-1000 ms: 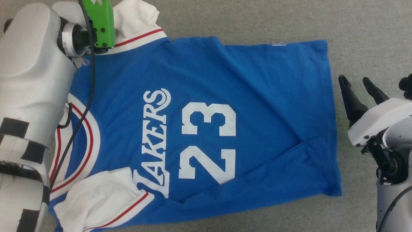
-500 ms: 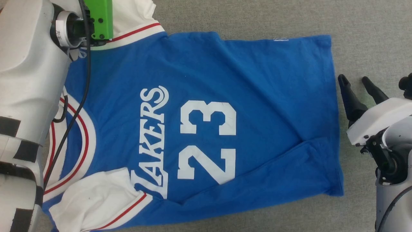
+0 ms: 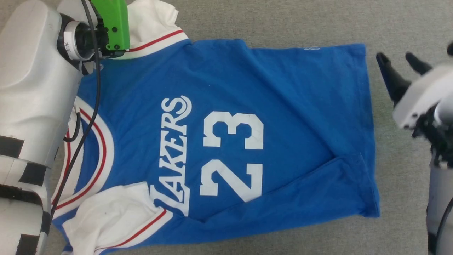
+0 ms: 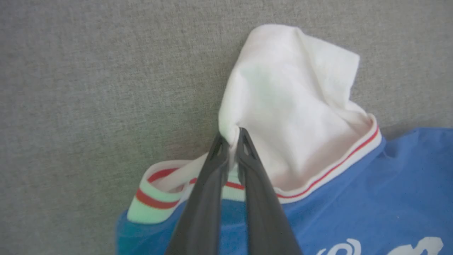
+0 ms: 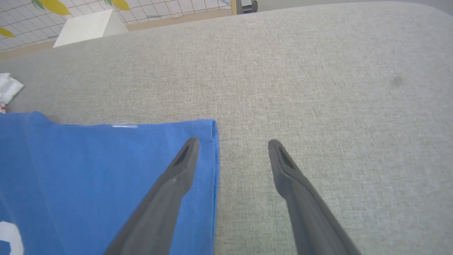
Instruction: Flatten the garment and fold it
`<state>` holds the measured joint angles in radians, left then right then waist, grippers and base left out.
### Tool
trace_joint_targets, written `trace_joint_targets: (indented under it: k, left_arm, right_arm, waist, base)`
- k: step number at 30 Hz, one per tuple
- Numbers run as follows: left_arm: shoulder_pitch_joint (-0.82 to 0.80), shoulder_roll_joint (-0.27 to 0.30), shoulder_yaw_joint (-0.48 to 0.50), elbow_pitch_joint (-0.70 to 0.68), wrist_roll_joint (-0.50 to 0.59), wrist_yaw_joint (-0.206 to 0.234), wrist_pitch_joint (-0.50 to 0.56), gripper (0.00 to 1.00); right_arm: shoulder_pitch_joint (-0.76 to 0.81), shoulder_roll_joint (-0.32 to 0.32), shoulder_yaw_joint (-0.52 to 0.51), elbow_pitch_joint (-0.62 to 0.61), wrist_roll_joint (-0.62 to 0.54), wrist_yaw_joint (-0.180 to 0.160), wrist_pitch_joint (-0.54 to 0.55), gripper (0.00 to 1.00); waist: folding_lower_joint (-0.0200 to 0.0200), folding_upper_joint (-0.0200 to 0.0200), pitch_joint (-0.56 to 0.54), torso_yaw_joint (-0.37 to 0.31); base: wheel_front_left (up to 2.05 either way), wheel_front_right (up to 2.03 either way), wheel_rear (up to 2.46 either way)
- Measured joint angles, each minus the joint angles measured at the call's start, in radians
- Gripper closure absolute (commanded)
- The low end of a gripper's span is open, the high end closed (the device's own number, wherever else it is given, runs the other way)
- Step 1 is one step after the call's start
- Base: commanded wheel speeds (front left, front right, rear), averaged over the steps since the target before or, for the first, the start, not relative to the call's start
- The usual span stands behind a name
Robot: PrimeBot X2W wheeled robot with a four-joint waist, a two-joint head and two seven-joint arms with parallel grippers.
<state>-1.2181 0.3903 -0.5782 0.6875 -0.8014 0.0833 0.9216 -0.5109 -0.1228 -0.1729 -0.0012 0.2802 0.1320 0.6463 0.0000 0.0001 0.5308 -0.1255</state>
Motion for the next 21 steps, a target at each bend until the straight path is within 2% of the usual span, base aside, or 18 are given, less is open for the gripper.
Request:
trace_joint_targets:
  k: [11,15,21]
  left_arm:
    - [-0.001,0.009,0.008,-0.067,-0.007,0.010,0.011,1.00]
    - [-0.002,0.012,0.008,-0.092,-0.009,0.010,0.018,1.00]
    - [-0.003,0.011,0.007,-0.117,-0.010,0.010,0.018,1.00]
  right_arm:
    - [-0.250,-0.053,0.090,0.081,-0.092,0.000,0.483,0.00]
    - [-0.299,-0.058,0.109,0.106,-0.136,0.000,0.587,0.00]
    - [-0.315,-0.069,0.153,0.141,-0.182,0.000,0.655,0.00]
  waist:
    - [0.0000,0.0000,0.019,0.039]
    - [0.0000,-0.0001,0.035,0.051]
    - [0.0000,-0.0001,0.057,0.069]
  base:
    - [0.00,0.00,0.00]
    - [0.00,0.00,0.00]
    - [0.00,0.00,0.00]
